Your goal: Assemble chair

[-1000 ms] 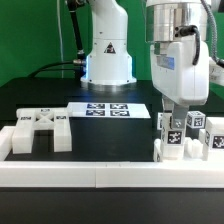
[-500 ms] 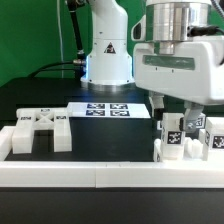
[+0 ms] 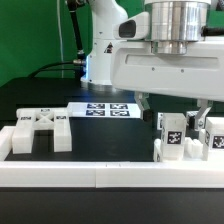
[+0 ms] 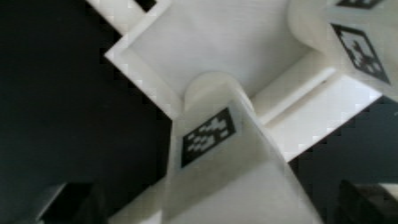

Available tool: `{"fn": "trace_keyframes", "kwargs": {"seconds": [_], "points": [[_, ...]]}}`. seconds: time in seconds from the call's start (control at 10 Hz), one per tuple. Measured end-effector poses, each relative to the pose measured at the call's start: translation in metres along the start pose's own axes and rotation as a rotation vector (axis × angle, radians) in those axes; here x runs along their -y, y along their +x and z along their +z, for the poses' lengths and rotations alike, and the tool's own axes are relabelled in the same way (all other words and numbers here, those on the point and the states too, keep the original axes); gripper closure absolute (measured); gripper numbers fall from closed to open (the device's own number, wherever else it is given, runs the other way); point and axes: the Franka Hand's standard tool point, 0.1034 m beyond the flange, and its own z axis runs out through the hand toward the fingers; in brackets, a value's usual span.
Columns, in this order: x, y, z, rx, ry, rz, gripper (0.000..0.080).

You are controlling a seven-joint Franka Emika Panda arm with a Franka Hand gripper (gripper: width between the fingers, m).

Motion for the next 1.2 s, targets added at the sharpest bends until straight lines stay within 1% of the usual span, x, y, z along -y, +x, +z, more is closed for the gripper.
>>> {"fn": "trace_keyframes", "kwargs": {"seconds": [0.3, 0.4, 0.6, 0.9, 1.1, 1.2], "points": [[-0.0021, 0.0038, -0.0002, -0.001, -0.014, -0.216, 0.0151], [-0.0021, 0.0039, -0.0002, -0.003, -0.014, -0.269, 0.0151], [-0.0023, 0.0038, -0.0001, -0.006, -0.028, -0.397, 0.0151], [-0.0019, 0.0025, 0.0008, -0.006, -0.031, -0.397, 0.0151], [-0.0021, 0.0027, 0.0008, -0.006, -0.031, -0.396, 0.0409], [-0.0020, 0.0027, 0.0007, -0.007, -0.031, -0.377, 0.0409]]}}
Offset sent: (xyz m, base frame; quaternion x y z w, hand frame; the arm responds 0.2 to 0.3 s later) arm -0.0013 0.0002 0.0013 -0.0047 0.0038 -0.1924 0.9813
